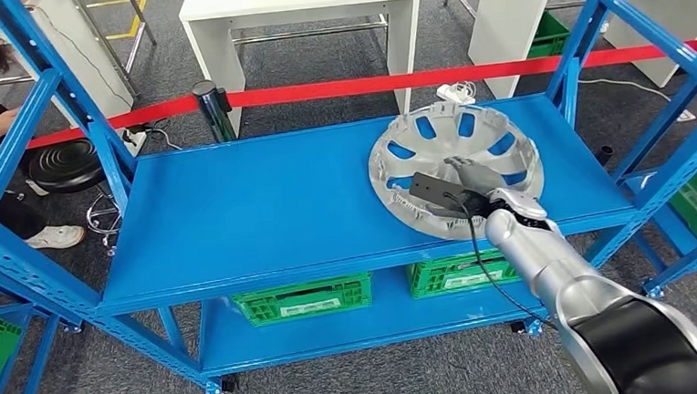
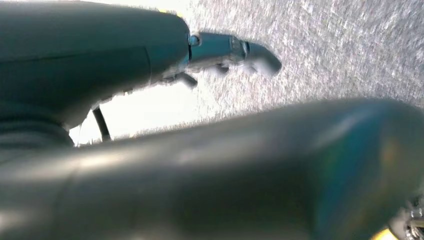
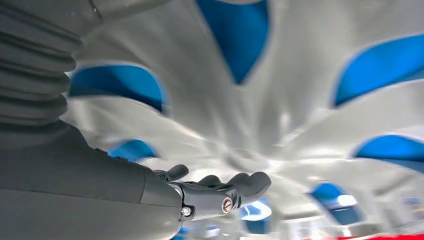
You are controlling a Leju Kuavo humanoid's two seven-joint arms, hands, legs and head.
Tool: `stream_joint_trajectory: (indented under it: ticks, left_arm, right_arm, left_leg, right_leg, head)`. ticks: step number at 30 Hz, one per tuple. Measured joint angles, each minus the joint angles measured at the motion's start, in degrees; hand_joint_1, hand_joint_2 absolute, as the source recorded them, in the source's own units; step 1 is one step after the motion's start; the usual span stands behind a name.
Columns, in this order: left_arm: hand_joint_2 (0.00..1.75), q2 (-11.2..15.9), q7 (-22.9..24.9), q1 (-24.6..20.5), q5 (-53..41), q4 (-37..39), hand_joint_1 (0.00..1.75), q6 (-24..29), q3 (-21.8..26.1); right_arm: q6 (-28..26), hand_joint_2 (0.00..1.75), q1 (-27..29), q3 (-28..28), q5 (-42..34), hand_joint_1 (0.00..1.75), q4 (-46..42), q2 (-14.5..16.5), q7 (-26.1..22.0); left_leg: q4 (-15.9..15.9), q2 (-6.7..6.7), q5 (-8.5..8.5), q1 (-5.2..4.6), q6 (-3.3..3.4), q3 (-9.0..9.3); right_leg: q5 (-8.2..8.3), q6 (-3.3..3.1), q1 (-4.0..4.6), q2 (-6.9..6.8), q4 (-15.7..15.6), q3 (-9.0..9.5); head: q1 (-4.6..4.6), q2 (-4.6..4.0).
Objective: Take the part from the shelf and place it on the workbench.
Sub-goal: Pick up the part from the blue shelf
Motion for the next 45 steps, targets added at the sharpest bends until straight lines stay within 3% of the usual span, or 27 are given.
stream_joint_trajectory:
  ticks: [2, 4, 7, 15, 27, 31, 45]
  left_arm:
    - [0.0, -0.1, 0.0, -0.1, 0.0, 0.0, 0.0, 0.0, 0.0]
    - [0.0, -0.2, 0.0, -0.2, 0.0, 0.0, 0.0, 0.0, 0.0]
    - [0.0, -0.3, -0.2, -0.2, 0.1, 0.0, 0.0, 0.0, 0.0]
    - [0.0, -0.3, -0.7, 0.1, 0.8, 0.0, 0.0, 0.2, 0.9]
    - [0.0, -0.3, -1.1, 0.2, 0.8, 0.0, 0.0, 0.2, 1.1]
    - [0.0, -0.3, -1.1, 0.2, 0.8, 0.0, 0.0, 0.2, 1.3]
    - [0.0, -0.3, -0.5, -0.2, 0.0, 0.0, 0.0, 0.2, 1.5]
  right_arm:
    - [0.2, 0.0, 0.6, 0.0, -0.1, 0.0, 0.3, 1.1, 0.0]
    - [0.4, 0.0, 1.2, 0.0, 0.0, 0.0, 0.6, 2.1, 0.0]
    - [-0.5, 0.0, 1.5, 0.1, 0.3, 0.0, 0.8, 3.3, -0.4]
    - [-2.8, 0.0, 0.4, 1.2, 0.8, 0.0, -1.2, 5.4, -1.1]
    - [-4.7, 0.0, 0.0, 3.3, 0.6, 0.0, -3.6, 6.7, -1.2]
    - [-4.8, 1.75, 0.0, 3.9, -0.5, 0.0, -5.9, 7.0, -1.3]
    - [3.7, 1.75, 0.3, 6.4, -6.6, 0.0, -3.4, 9.5, 0.9]
  left_leg:
    - [-0.5, -0.13, 1.08, 0.21, -0.11, 0.62]
    - [-0.6, -0.28, 1.33, 0.24, 0.0, 0.75]
    - [-0.6, -0.39, 1.32, 0.19, 0.42, 0.63]
    - [-0.5, -0.48, 1.16, 0.02, 0.8, 0.6]
    - [-0.7, -0.63, 1.15, 0.04, 0.8, 0.63]
    - [-0.7, -0.63, 1.15, 0.05, 0.8, 0.63]
    - [-0.7, -0.62, 1.15, 0.05, 0.8, 0.62]
  right_leg:
    - [-0.03, -1.0, 0.29, -0.04, -0.4, 0.48]
    - [0.39, -1.41, 0.37, -0.12, -0.8, 0.66]
    - [0.62, -0.36, 0.3, -0.17, -1.4, 0.93]
    - [0.63, 0.76, 0.11, -0.27, -1.7, 1.12]
    - [0.54, 0.89, 0.14, -0.37, -1.7, 1.1]
    - [0.53, 0.88, 0.14, -0.37, -1.7, 1.1]
    - [0.51, 0.87, 0.14, -0.36, -1.7, 1.09]
  head:
    - [0.05, 0.0]
    - [0.1, 0.0]
    - [0.13, 0.0]
    - [0.1, 0.0]
    - [0.1, 0.0]
    - [0.1, 0.0]
    - [0.1, 0.0]
